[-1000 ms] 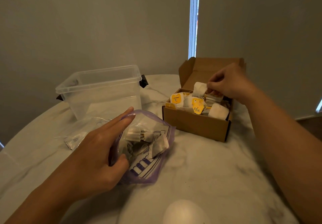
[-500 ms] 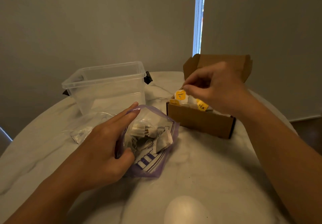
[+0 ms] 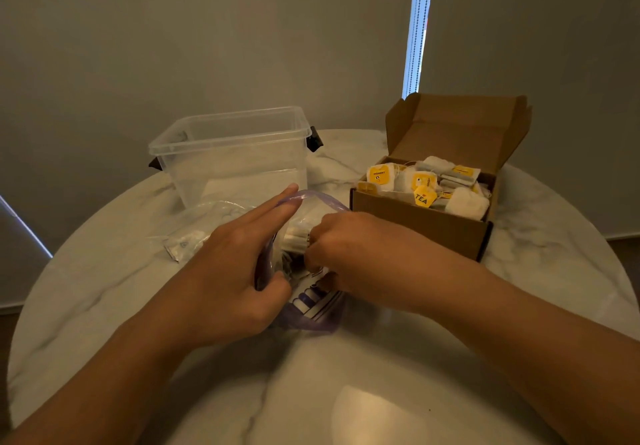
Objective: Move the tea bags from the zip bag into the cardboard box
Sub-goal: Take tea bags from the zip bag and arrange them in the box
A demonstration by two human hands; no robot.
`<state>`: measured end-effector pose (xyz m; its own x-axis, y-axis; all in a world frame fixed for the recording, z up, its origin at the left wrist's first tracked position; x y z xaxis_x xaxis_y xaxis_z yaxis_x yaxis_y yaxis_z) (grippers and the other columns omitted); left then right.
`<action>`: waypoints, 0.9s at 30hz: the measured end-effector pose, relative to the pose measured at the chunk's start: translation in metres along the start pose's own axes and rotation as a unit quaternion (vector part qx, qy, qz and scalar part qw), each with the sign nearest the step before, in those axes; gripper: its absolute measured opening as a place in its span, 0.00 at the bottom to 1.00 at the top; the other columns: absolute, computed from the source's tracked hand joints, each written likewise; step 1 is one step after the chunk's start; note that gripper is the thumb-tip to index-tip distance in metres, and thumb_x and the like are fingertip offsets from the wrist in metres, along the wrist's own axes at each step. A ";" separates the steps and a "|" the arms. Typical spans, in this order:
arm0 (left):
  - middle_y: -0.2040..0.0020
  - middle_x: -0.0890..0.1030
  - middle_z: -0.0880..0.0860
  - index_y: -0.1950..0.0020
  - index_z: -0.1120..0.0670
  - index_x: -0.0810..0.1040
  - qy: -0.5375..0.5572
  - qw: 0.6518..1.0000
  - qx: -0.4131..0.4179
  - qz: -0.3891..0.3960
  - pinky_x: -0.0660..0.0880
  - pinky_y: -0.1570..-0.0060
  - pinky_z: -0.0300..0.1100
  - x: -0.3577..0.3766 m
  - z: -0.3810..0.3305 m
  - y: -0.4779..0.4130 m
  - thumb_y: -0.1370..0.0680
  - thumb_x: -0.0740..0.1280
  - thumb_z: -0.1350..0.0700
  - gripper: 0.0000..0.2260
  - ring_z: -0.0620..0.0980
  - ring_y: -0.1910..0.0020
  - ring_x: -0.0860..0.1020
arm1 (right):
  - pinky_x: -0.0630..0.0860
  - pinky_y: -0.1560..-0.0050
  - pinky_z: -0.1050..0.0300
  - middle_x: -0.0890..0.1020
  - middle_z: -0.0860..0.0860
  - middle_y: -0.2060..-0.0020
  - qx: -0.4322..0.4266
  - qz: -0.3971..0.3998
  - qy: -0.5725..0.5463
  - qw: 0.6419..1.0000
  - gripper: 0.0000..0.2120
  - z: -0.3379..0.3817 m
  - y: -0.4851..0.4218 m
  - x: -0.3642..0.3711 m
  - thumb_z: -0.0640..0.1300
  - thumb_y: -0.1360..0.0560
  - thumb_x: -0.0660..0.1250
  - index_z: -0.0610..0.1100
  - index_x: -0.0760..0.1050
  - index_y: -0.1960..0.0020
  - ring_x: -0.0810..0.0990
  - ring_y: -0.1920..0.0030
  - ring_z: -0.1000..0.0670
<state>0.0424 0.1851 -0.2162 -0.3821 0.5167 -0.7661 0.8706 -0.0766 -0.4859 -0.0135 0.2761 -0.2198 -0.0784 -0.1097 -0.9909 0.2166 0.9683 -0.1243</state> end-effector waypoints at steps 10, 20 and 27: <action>0.24 0.65 0.43 0.24 0.52 0.67 -0.013 1.000 0.006 -0.006 0.65 0.31 0.33 0.001 -0.001 0.000 0.32 0.66 0.61 0.35 0.36 0.25 0.62 | 0.71 0.57 0.57 0.77 0.46 0.52 0.031 0.062 0.058 0.996 0.09 0.002 -0.004 0.009 0.40 0.20 0.61 0.42 0.75 0.41 0.78 0.51 0.47; 0.23 0.64 0.43 0.23 0.49 0.65 -0.015 1.000 0.005 -0.001 0.67 0.30 0.38 0.000 0.000 0.001 0.31 0.66 0.59 0.35 0.36 0.25 0.62 | 0.79 0.55 0.57 0.81 0.52 0.52 0.028 -0.032 -0.090 0.995 0.08 -0.005 0.003 -0.005 0.44 0.22 0.65 0.48 0.79 0.45 0.79 0.54 0.53; 0.24 0.64 0.39 0.23 0.45 0.64 -0.011 1.000 0.006 0.000 0.66 0.31 0.35 -0.001 -0.002 0.000 0.30 0.66 0.59 0.35 0.35 0.25 0.61 | 0.81 0.53 0.56 0.84 0.53 0.58 0.088 -0.091 -0.331 0.935 0.04 -0.033 0.011 -0.013 0.41 0.25 0.69 0.46 0.82 0.51 0.83 0.57 0.56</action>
<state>0.0433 0.1863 -0.2146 -0.3887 0.4973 -0.7757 0.8668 -0.0880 -0.4908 -0.0418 0.2955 -0.2062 0.4784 -0.4396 -0.7602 0.4189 0.8751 -0.2425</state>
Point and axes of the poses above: each hand's wrist, its own y-axis away from the middle knuckle, its own x-axis out of the palm, z = x × y, the point moved 7 cm from there along -y, towards the middle knuckle
